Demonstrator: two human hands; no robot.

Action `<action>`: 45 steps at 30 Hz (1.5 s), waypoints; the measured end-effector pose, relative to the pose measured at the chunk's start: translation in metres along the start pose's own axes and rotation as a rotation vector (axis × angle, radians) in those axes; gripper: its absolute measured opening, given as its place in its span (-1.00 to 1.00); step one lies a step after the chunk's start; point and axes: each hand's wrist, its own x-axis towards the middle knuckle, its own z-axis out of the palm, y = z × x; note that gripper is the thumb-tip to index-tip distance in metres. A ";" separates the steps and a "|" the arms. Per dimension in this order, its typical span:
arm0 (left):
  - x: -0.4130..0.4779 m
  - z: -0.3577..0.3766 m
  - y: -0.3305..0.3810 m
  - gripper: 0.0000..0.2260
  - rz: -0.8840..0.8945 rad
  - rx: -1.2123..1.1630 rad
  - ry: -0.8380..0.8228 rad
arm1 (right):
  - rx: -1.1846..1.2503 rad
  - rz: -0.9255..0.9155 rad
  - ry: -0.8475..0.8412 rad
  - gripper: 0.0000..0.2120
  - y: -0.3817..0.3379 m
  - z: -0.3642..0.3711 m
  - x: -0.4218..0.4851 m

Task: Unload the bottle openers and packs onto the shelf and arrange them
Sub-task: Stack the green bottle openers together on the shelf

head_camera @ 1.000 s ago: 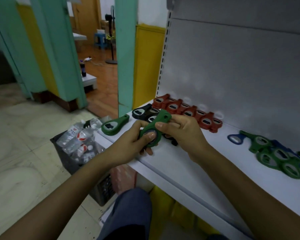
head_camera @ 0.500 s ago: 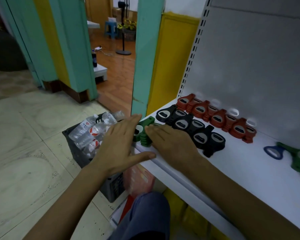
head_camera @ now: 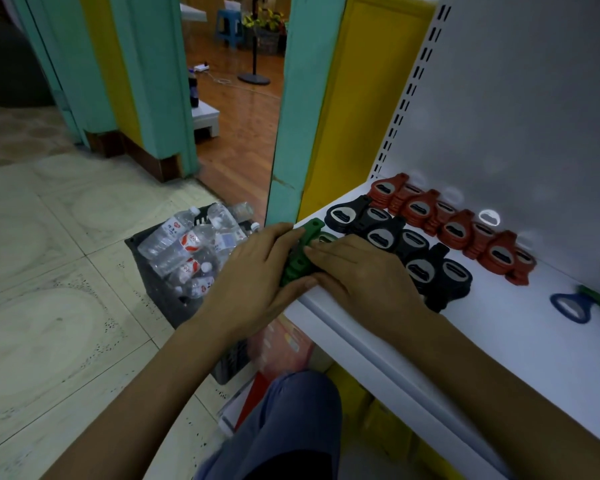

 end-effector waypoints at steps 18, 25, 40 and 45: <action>-0.003 -0.012 0.008 -0.36 0.058 0.236 0.026 | -0.017 0.067 -0.054 -0.69 -0.006 -0.010 -0.005; 0.017 -0.018 0.051 -0.44 0.309 0.307 0.069 | -0.066 0.169 -0.063 -0.59 0.007 -0.043 -0.033; 0.067 0.118 0.259 -0.38 0.651 -0.108 -0.248 | -0.317 0.957 -0.096 -0.71 0.083 -0.177 -0.233; 0.084 0.166 0.306 -0.43 0.626 -0.197 -0.341 | -0.416 1.300 0.014 -0.71 0.122 -0.207 -0.295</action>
